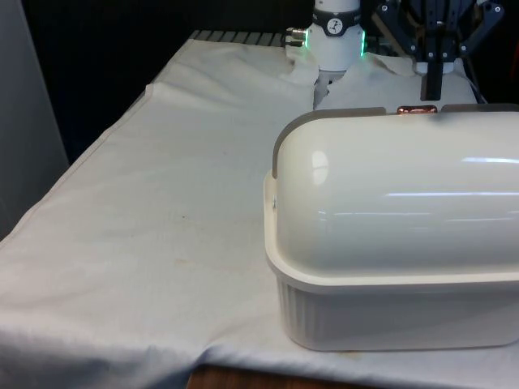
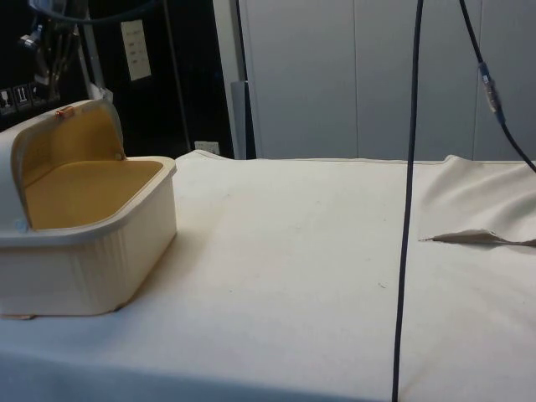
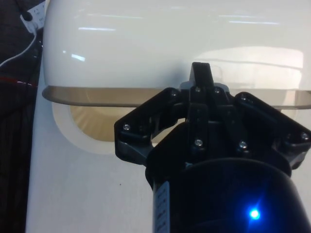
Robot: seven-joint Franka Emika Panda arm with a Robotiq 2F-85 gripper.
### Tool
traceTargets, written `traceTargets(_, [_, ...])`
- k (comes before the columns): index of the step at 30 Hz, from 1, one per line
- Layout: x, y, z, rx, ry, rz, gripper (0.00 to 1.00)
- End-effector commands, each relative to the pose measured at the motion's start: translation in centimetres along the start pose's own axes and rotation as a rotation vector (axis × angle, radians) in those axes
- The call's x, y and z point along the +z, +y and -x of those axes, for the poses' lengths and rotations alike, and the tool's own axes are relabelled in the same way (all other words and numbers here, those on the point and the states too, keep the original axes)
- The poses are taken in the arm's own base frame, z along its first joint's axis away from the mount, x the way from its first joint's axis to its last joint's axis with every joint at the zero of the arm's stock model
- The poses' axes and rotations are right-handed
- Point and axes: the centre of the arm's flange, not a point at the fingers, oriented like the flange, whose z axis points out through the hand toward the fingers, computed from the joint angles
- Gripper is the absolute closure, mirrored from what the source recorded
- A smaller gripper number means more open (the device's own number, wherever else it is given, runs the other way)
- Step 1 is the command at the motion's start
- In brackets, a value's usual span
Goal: Open the lid, then close it.
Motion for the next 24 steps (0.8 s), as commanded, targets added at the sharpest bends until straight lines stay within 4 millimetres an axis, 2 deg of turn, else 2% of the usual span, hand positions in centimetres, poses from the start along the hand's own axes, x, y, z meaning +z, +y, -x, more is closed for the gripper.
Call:
traceTargets(1, [0.0, 0.0, 0.0, 0.001, -0.008, -0.004, 1.0])
traceTargets(11, [0.2, 0.0, 0.1, -0.001, -0.007, 0.0, 1.0])
traceTargets(18, [1.4, -0.1, 0.5, -0.008, -0.036, -0.009, 1.0])
traceTargets(24, [1.4, -0.2, 0.6, -0.011, -0.042, -0.007, 1.0])
